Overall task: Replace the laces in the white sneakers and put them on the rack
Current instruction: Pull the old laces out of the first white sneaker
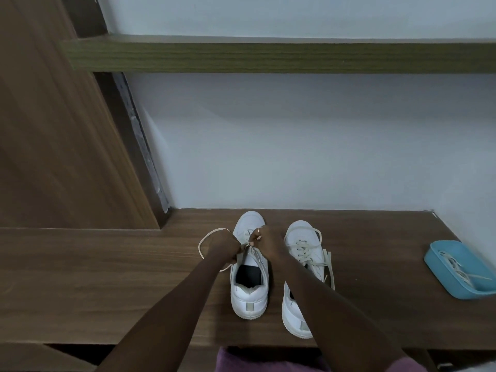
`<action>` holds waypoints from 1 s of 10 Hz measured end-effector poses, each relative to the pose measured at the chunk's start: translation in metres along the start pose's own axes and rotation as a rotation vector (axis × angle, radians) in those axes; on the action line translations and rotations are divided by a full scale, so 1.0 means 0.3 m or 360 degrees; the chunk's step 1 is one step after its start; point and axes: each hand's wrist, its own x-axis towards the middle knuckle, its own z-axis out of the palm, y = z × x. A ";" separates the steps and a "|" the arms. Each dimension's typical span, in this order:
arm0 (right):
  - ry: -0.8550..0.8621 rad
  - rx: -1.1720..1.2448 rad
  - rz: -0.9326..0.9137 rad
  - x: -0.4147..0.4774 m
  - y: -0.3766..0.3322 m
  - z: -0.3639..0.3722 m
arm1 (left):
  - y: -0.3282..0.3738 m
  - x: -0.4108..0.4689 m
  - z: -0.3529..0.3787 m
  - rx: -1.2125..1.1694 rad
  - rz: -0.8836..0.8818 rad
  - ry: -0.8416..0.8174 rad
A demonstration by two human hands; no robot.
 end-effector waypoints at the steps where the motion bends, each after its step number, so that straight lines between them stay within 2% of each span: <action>1: -0.0054 -0.0230 -0.0082 -0.002 -0.015 0.007 | 0.004 0.000 0.000 -0.0186 -0.0089 0.0069; 2: -0.0062 -0.0286 -0.0158 -0.009 -0.024 0.024 | 0.007 0.001 0.001 -0.0212 -0.0086 0.0055; 3: 0.0067 -0.0106 -0.0006 0.010 0.005 0.035 | 0.003 0.013 0.003 -0.0221 -0.0072 0.0046; 4: 0.0362 -0.0054 0.0264 0.016 0.039 0.047 | -0.003 0.025 0.008 -0.0275 -0.0072 0.0036; 5: 0.0363 0.0670 0.0560 0.000 0.051 0.014 | -0.011 0.036 0.012 -0.0301 -0.0083 0.0045; 7: -0.0012 0.0879 0.0384 0.000 0.014 -0.039 | -0.007 0.037 0.015 -0.0224 -0.0092 0.0054; 8: -0.0109 0.0338 0.0085 -0.009 -0.030 -0.031 | -0.009 0.027 0.022 -0.0058 -0.0083 0.0073; 9: -0.0135 -0.0143 -0.0022 -0.003 -0.049 -0.014 | -0.011 0.023 0.021 0.0015 -0.0066 0.0099; 10: -0.0186 -0.0437 -0.0094 0.006 -0.051 -0.003 | -0.009 0.015 0.022 0.0011 -0.0070 0.0115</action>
